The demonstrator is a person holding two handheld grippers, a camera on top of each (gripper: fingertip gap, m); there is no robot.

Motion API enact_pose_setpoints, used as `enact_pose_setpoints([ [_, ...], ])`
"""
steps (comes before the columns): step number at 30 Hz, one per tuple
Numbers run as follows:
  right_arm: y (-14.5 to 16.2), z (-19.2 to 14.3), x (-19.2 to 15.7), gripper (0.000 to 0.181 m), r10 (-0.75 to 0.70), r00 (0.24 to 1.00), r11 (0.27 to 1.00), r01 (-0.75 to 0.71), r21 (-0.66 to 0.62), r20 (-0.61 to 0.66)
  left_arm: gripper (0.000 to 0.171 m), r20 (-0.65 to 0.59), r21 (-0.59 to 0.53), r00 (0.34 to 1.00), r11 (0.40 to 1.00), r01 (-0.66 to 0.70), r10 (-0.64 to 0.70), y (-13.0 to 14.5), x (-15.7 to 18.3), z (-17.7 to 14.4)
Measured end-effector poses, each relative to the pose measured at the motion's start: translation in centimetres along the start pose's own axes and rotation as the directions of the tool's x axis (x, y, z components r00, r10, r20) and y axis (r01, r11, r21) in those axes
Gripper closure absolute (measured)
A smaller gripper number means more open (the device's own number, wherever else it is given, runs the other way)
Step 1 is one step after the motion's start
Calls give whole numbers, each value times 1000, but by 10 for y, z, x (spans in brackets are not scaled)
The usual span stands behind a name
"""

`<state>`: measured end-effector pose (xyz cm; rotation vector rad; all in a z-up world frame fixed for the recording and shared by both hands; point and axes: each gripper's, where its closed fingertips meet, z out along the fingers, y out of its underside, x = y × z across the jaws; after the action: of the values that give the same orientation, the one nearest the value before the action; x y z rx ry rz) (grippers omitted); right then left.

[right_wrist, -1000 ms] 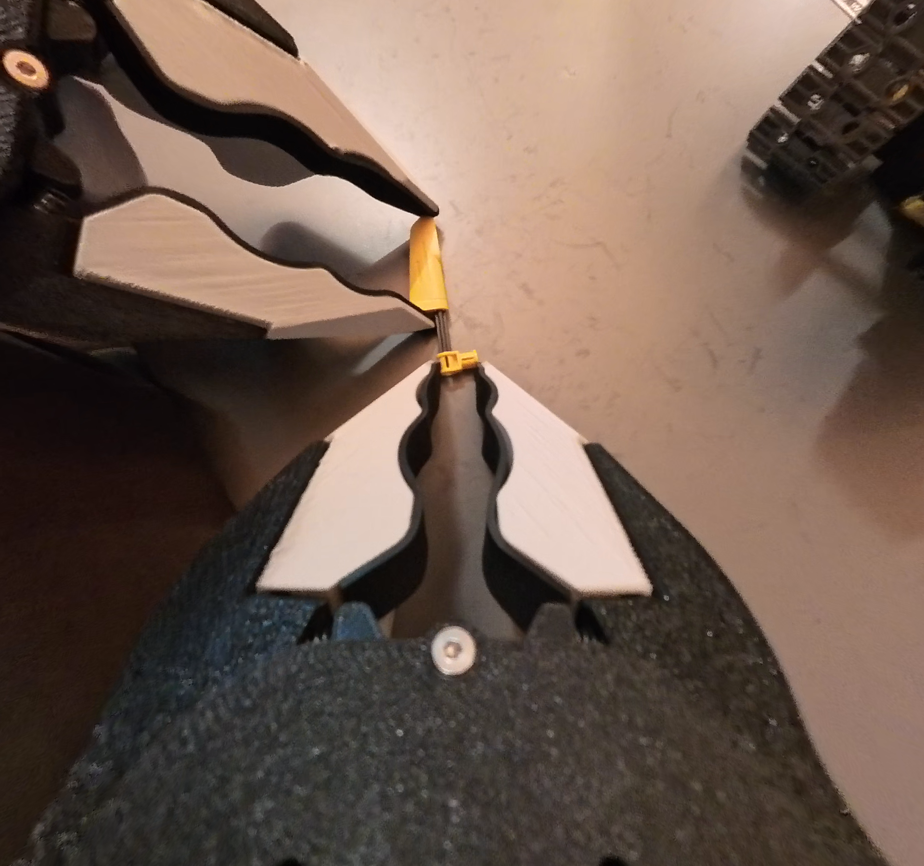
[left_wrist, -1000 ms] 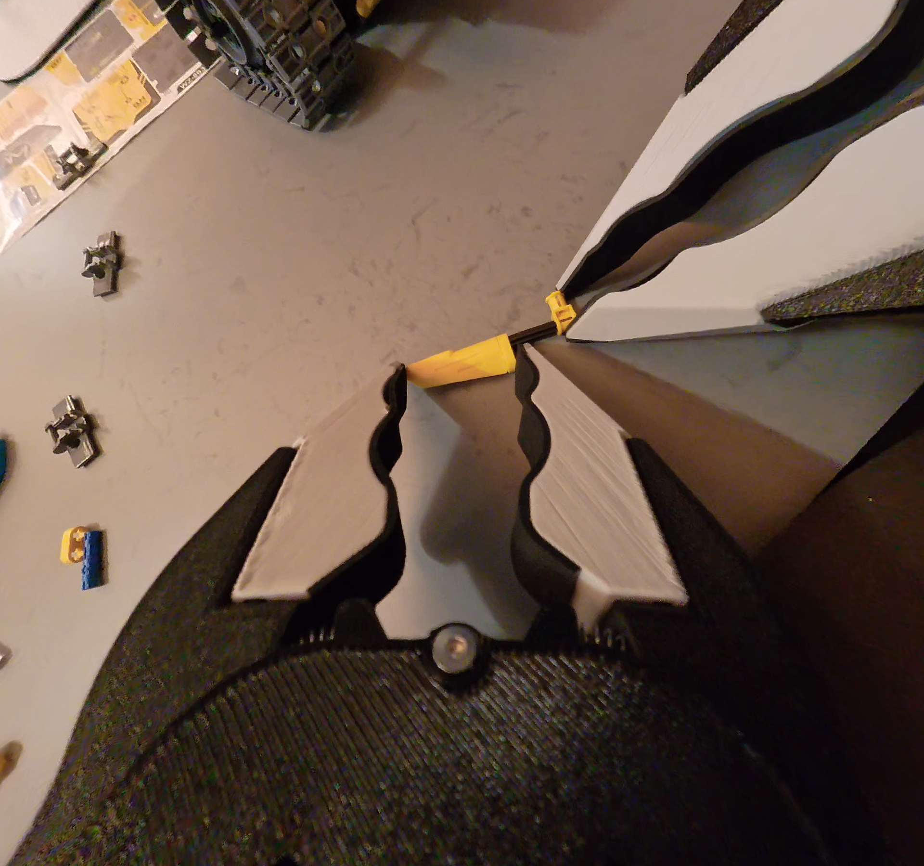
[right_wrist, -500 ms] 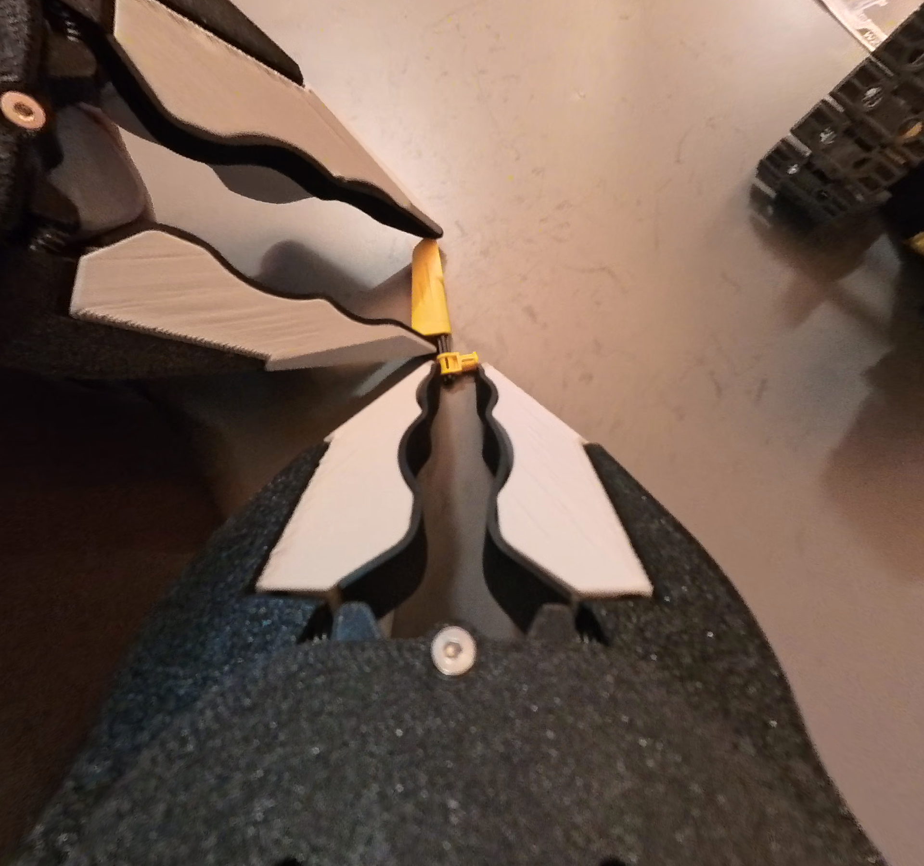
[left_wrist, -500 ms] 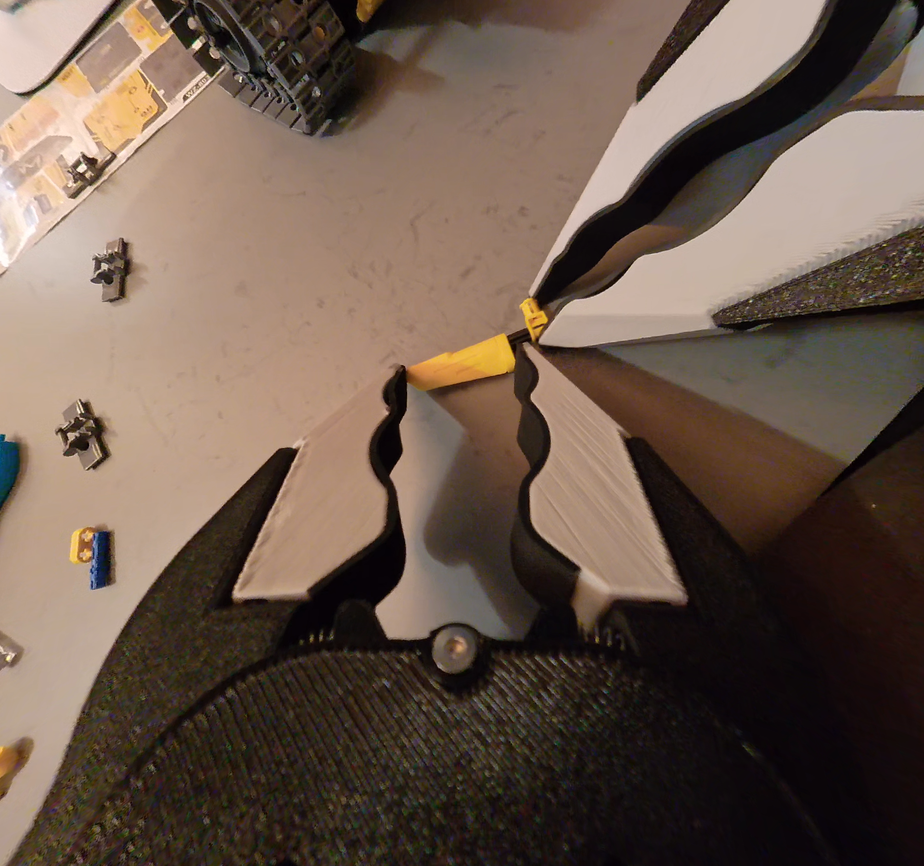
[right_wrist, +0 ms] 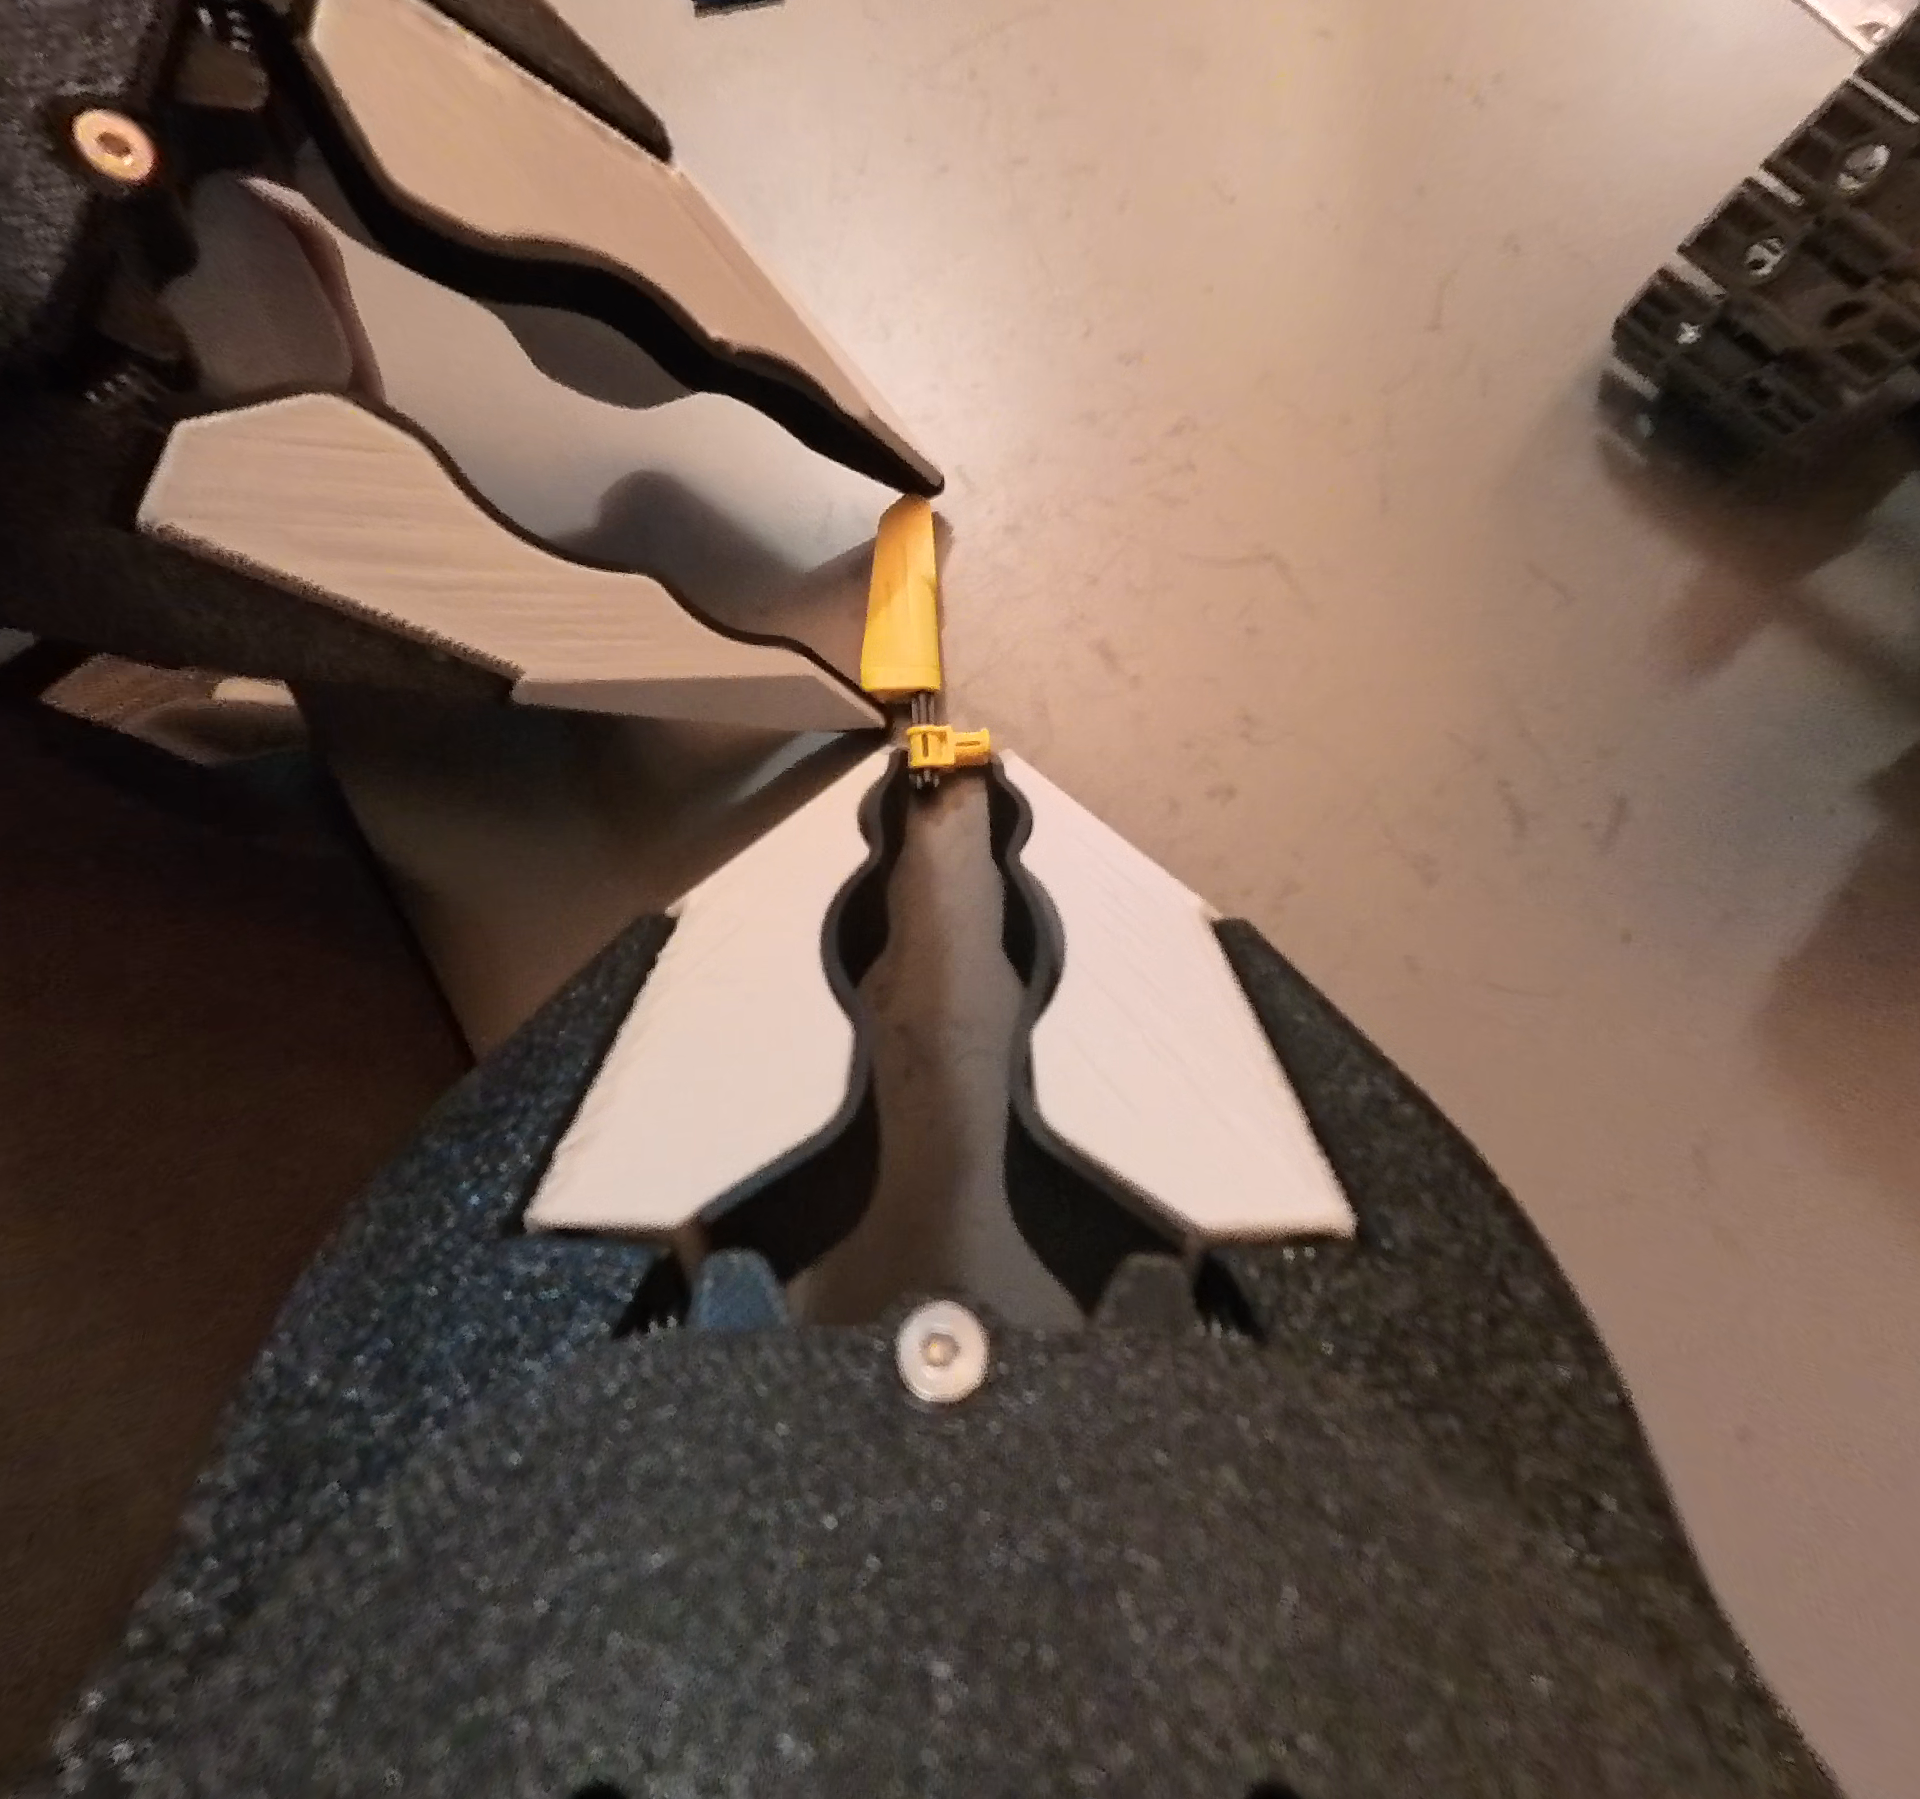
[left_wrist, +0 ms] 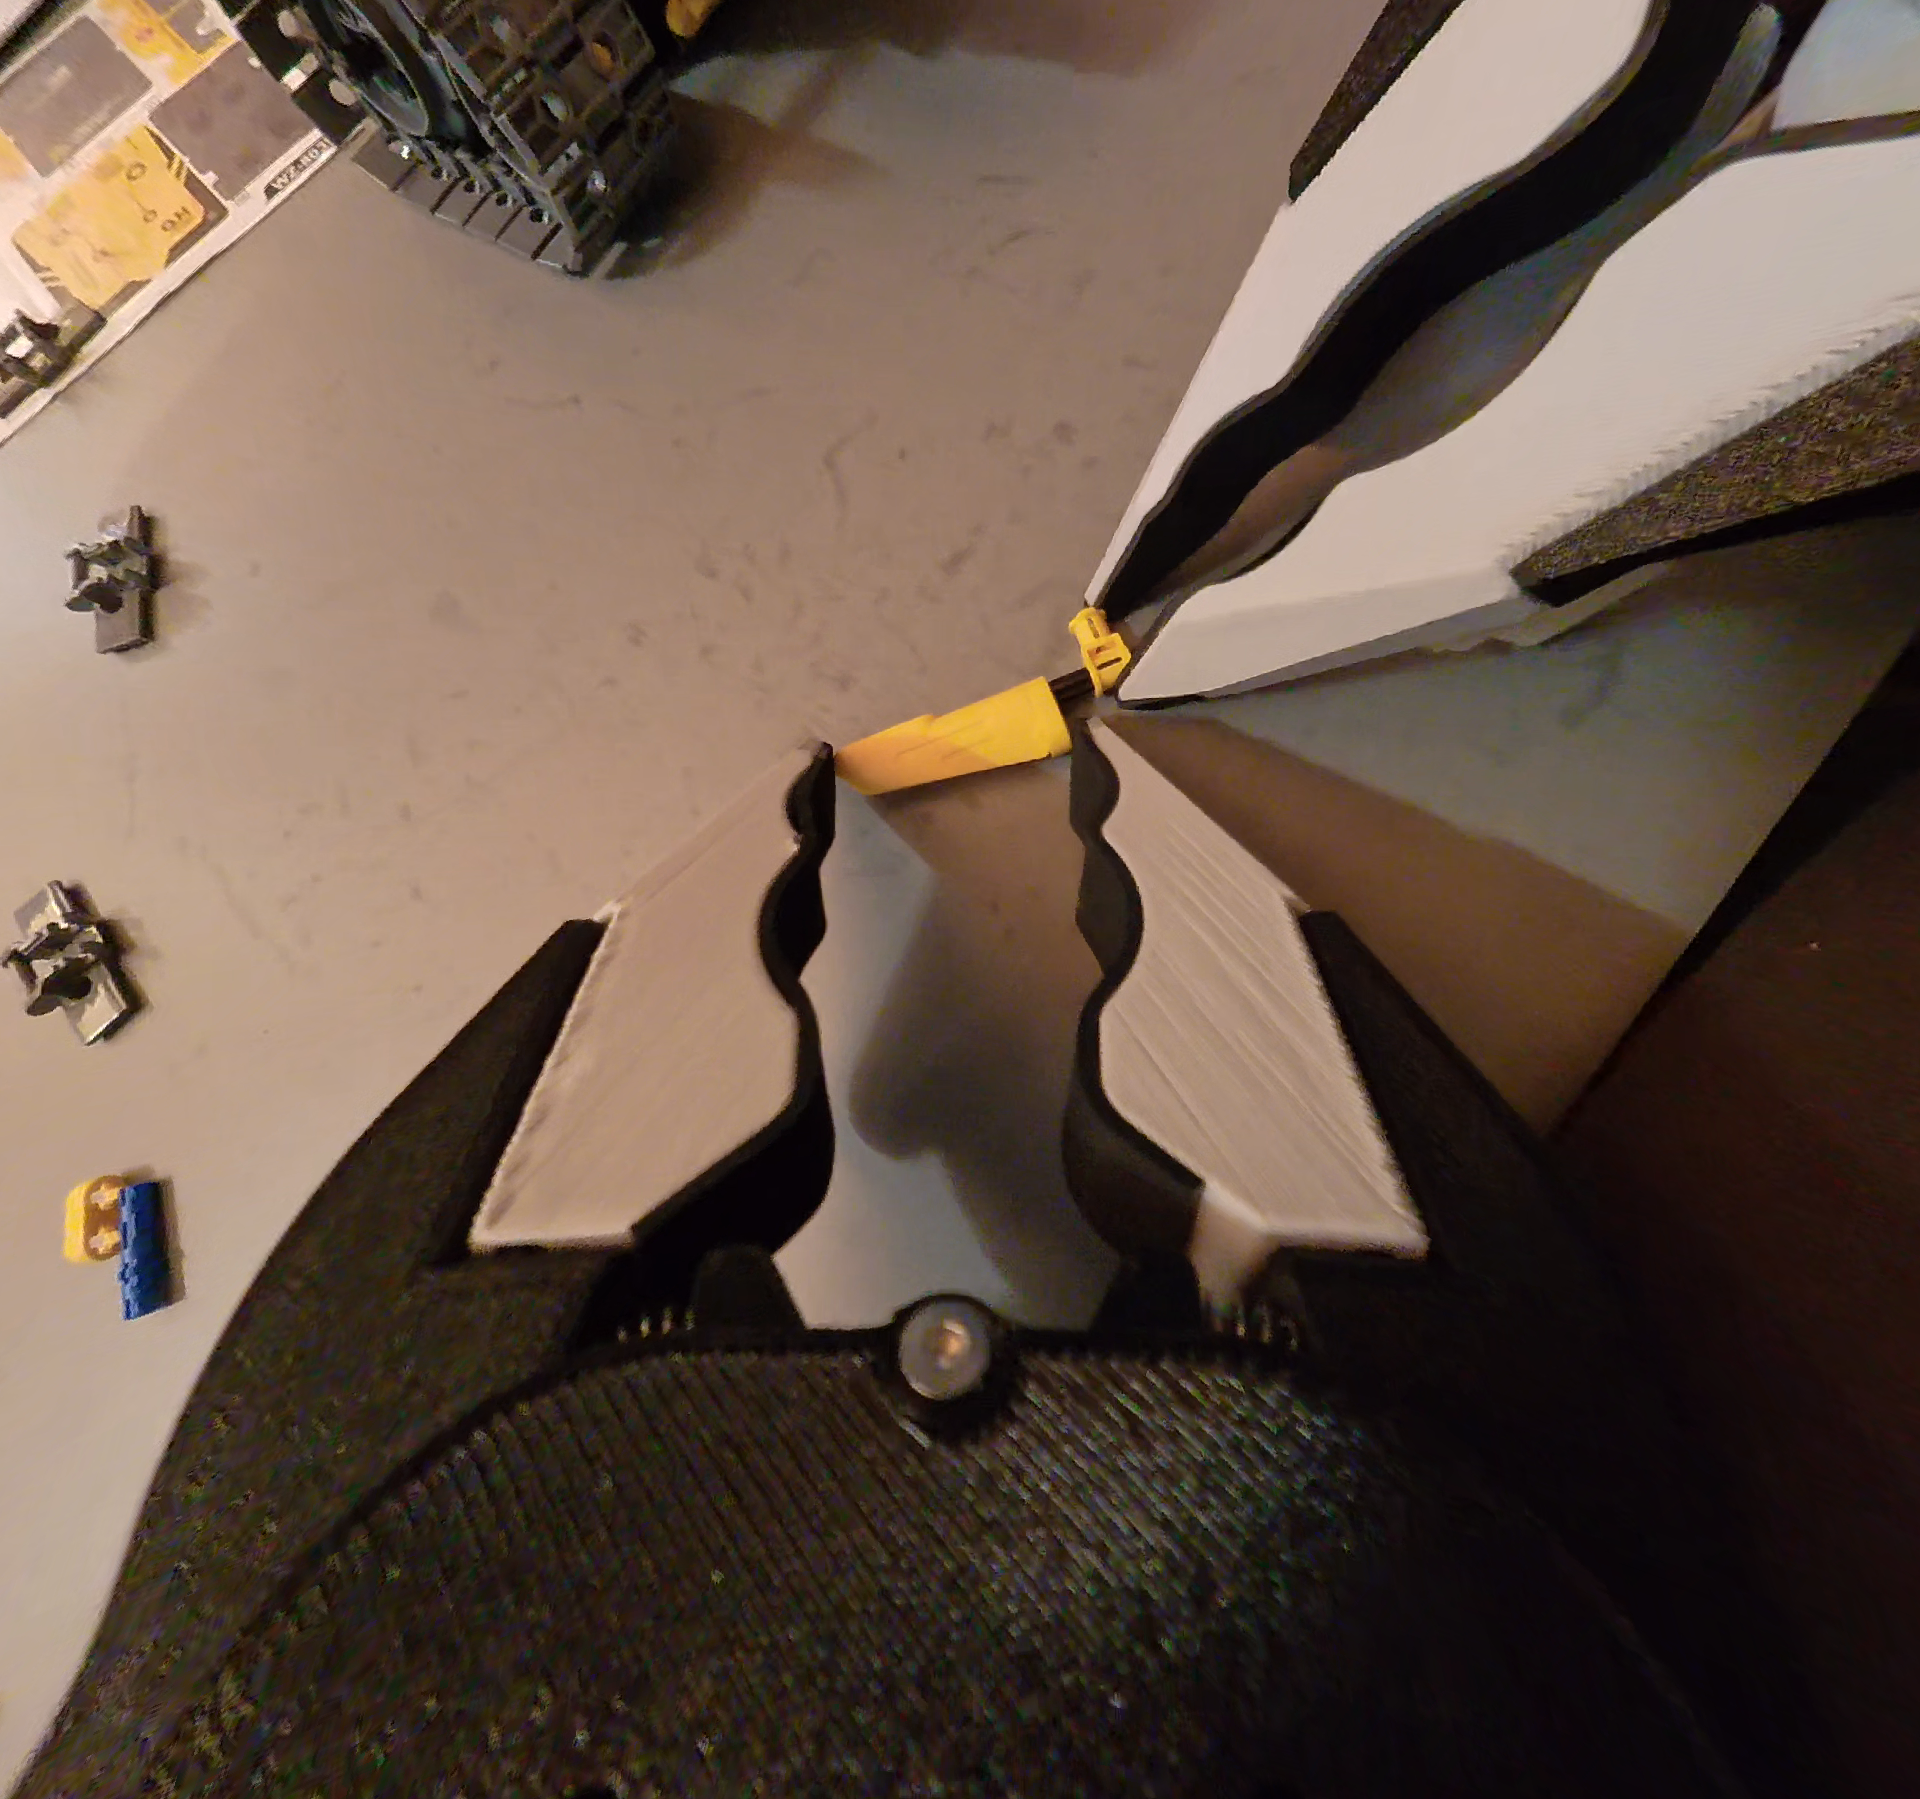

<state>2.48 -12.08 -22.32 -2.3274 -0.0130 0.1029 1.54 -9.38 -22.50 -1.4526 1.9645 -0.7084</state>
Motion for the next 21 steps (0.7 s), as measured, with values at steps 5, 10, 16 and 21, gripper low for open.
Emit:
enact_pose_setpoints([
  [5, 0, 0, 0, 167, -50, 999, 999, 50, -11, -2, 128, -8, 4, 1000, 1000, -28, 28, 0, 1, 0],
  [10, -1, 1, 0, 168, -89, 996, 995, 89, -33, 4, 128, -5, 5, 999, 999, -33, 33, 1, 1, -1],
  [16, -4, 5, 0, 168, -149, 989, 988, 148, -43, -16, 128, -10, 8, 999, 999, -39, 39, 0, 1, 0],
  [21, -6, 7, 0, 168, -150, 989, 988, 150, -46, 12, 129, -10, 9, 999, 999, -44, 44, 0, 1, 0],
])
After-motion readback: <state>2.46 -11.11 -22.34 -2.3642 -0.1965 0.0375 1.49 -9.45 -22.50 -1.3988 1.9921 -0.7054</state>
